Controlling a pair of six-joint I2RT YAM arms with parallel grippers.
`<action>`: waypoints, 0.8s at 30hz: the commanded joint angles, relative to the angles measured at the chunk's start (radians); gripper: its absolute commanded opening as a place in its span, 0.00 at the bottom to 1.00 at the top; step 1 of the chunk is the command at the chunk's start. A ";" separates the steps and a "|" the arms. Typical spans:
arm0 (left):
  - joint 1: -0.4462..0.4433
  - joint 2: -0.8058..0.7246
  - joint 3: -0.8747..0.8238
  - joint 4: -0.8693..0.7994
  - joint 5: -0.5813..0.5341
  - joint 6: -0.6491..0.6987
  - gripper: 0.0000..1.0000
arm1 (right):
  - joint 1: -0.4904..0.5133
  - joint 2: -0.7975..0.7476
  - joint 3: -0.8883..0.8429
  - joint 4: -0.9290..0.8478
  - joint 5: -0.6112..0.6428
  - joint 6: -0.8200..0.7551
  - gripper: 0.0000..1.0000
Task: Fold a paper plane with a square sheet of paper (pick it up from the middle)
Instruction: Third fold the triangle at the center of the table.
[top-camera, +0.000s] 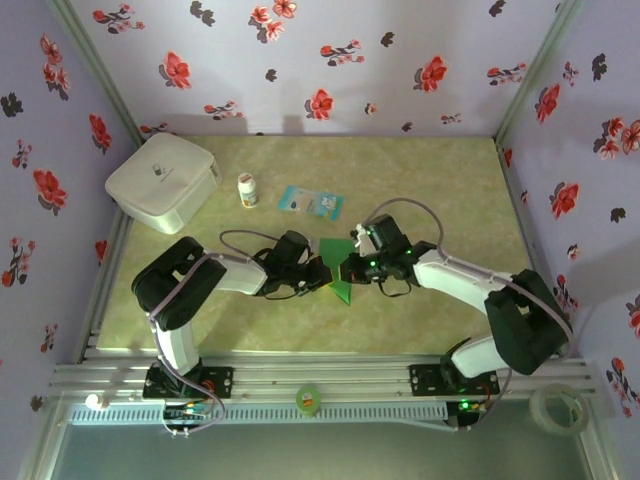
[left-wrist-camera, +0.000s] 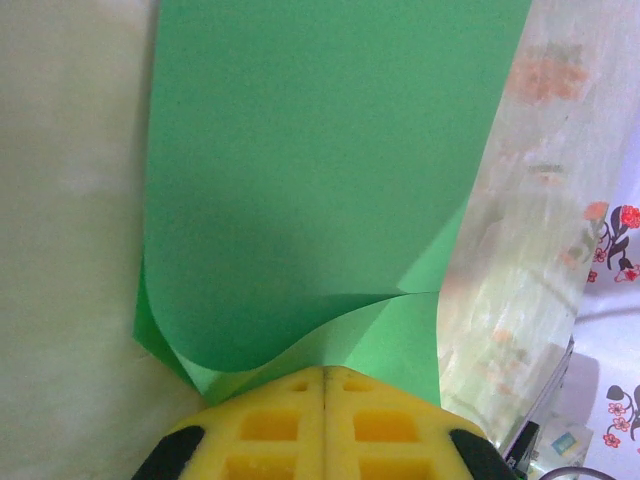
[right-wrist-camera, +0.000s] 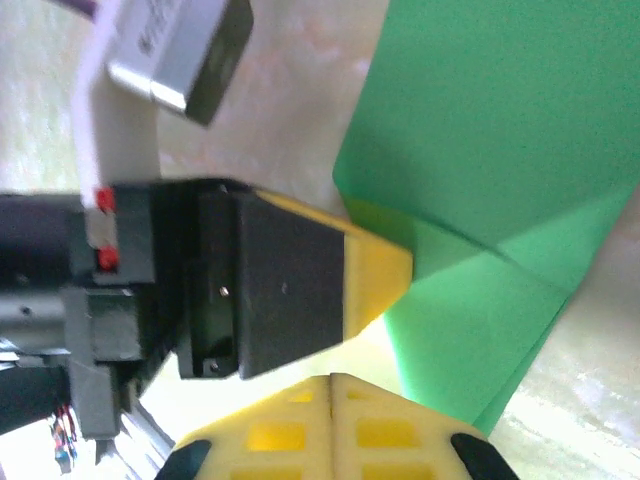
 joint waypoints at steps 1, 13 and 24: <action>-0.007 0.048 0.000 -0.081 -0.031 0.026 0.00 | 0.016 0.029 0.035 -0.081 -0.038 -0.004 0.00; -0.007 0.051 0.005 -0.083 -0.028 0.032 0.00 | 0.061 0.169 0.078 -0.049 -0.015 0.038 0.00; -0.008 0.054 0.010 -0.081 -0.023 0.035 0.00 | 0.058 0.234 0.076 -0.025 0.008 0.036 0.00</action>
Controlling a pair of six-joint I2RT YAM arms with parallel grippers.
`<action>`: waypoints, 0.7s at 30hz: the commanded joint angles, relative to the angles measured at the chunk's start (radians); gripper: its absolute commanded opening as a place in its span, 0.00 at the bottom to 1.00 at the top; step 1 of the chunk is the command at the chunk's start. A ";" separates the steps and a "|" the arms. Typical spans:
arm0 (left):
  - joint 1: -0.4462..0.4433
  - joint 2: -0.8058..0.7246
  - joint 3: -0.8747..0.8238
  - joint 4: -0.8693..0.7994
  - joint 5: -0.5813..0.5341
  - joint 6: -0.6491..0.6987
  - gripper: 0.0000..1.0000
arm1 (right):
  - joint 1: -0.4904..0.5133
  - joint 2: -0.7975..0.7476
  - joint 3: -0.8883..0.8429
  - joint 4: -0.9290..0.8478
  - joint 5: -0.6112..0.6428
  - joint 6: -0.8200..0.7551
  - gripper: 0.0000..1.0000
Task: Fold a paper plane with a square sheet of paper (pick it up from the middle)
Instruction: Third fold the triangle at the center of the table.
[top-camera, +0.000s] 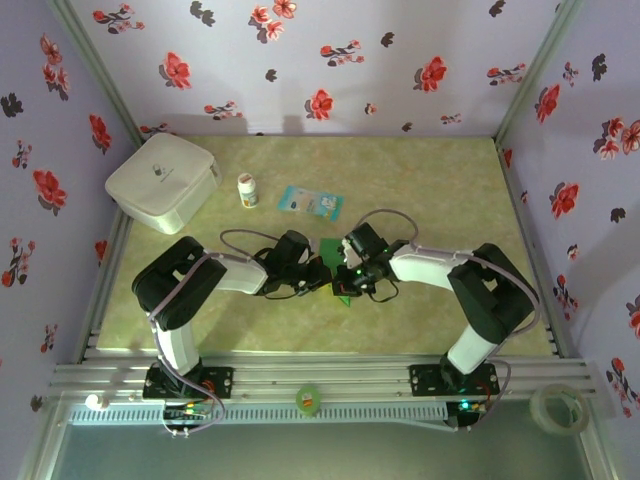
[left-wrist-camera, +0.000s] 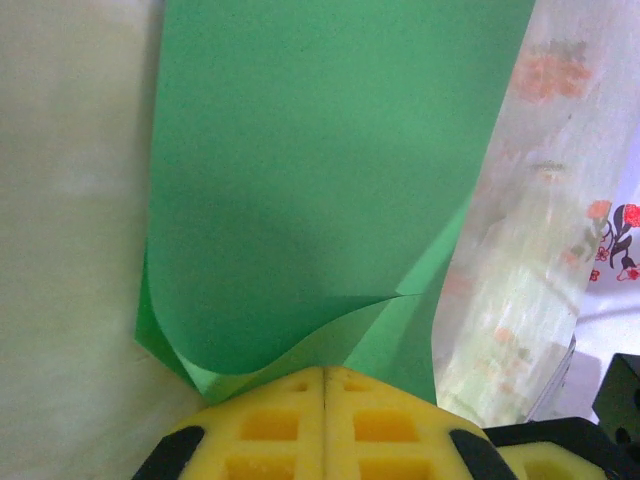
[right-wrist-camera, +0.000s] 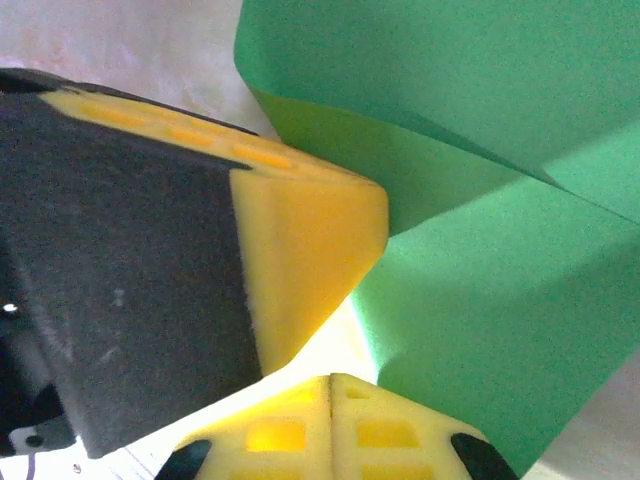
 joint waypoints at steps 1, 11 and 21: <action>-0.008 0.049 0.003 -0.072 -0.028 0.032 0.00 | -0.003 0.027 0.021 -0.005 0.033 -0.001 0.00; -0.007 0.059 0.002 -0.086 -0.034 0.041 0.00 | -0.010 0.001 -0.065 0.004 0.027 0.003 0.00; -0.003 0.064 -0.004 -0.112 -0.057 0.044 0.00 | -0.020 -0.058 -0.172 0.088 -0.018 0.052 0.03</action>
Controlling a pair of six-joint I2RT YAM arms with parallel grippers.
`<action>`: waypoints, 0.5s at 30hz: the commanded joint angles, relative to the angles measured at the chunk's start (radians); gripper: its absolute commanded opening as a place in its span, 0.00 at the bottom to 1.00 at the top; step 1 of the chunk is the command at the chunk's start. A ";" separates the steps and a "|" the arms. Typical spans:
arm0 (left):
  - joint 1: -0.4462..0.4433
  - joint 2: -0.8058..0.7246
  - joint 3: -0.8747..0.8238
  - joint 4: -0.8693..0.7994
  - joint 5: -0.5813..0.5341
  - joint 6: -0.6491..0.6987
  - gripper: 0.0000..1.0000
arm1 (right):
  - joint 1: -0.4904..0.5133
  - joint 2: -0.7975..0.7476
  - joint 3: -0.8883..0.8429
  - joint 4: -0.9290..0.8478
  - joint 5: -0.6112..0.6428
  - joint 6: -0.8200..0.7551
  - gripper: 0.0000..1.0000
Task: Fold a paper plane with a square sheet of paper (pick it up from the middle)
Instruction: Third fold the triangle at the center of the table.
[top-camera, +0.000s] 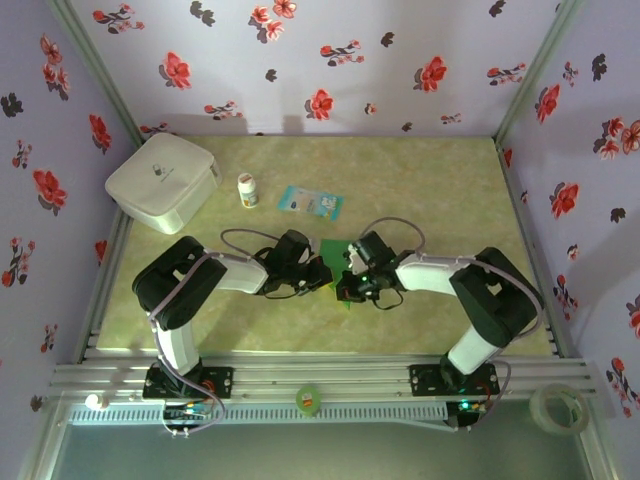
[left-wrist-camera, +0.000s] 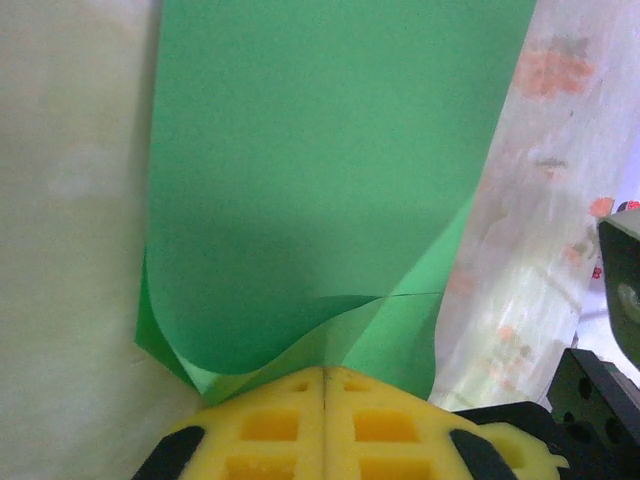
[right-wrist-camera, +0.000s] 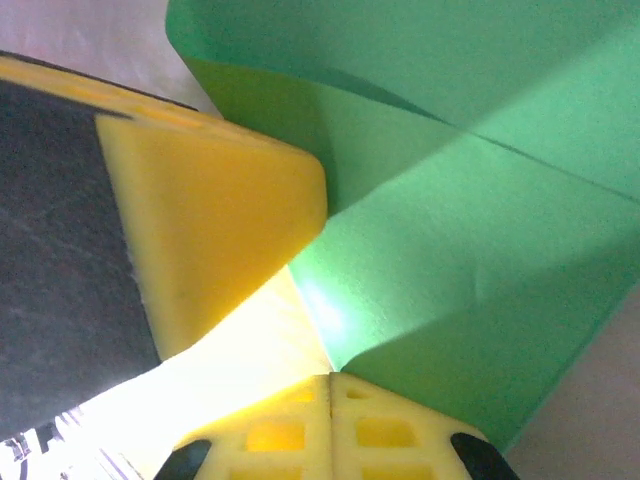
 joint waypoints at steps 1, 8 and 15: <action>-0.003 0.062 -0.009 -0.104 -0.062 0.036 0.00 | -0.007 -0.029 -0.052 -0.050 -0.006 0.024 0.04; -0.003 0.057 -0.021 -0.103 -0.081 0.027 0.00 | -0.016 -0.099 -0.128 -0.063 -0.019 0.003 0.04; -0.003 0.053 -0.018 -0.108 -0.080 0.029 0.00 | -0.045 -0.182 -0.159 -0.133 -0.024 -0.027 0.04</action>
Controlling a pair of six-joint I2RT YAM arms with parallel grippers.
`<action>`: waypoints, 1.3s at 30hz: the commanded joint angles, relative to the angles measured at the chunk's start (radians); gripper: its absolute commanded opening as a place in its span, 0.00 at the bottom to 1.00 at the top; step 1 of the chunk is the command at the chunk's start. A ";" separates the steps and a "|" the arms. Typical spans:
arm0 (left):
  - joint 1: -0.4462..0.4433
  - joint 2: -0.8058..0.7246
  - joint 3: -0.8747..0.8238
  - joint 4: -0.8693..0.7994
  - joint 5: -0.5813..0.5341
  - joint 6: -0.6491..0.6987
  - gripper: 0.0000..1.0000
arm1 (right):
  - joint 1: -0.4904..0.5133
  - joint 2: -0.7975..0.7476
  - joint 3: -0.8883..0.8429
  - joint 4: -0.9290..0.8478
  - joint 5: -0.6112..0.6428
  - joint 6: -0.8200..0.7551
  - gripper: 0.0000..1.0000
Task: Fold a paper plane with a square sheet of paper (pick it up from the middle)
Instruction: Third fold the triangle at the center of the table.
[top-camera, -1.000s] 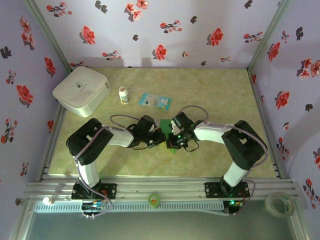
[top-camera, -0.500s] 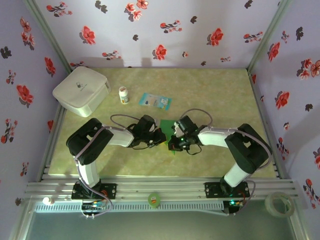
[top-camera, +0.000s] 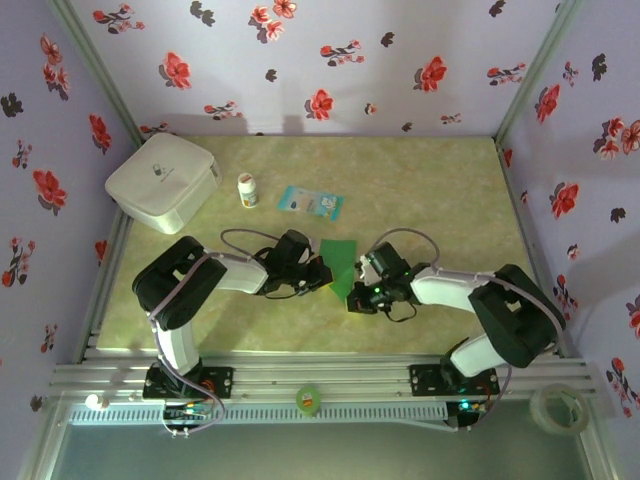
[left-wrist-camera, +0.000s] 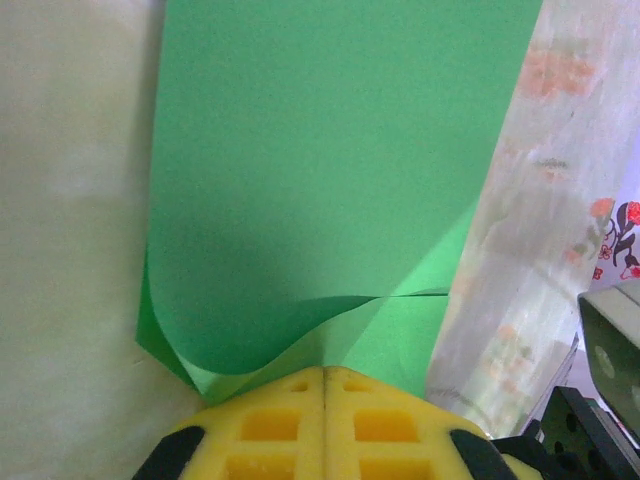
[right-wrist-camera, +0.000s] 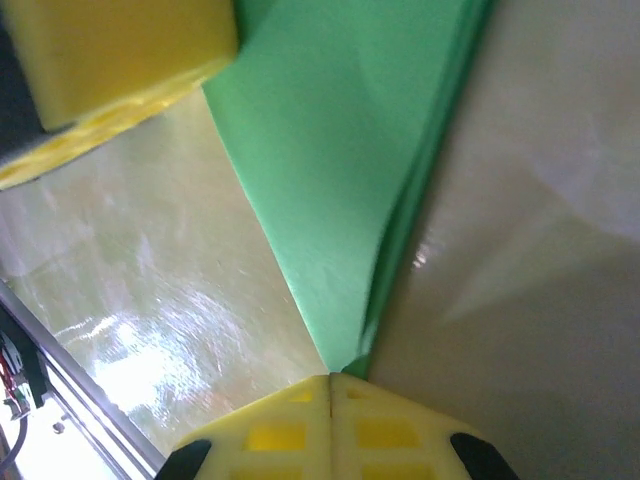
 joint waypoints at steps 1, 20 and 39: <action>-0.004 0.051 -0.017 -0.104 -0.077 0.029 0.00 | -0.024 -0.061 -0.006 -0.123 -0.006 -0.020 0.04; -0.006 0.022 -0.040 -0.050 -0.085 -0.002 0.00 | -0.035 0.122 0.145 0.110 -0.059 0.194 0.05; -0.007 -0.082 -0.013 -0.002 -0.074 0.043 0.06 | -0.076 0.193 0.117 -0.032 0.027 0.069 0.01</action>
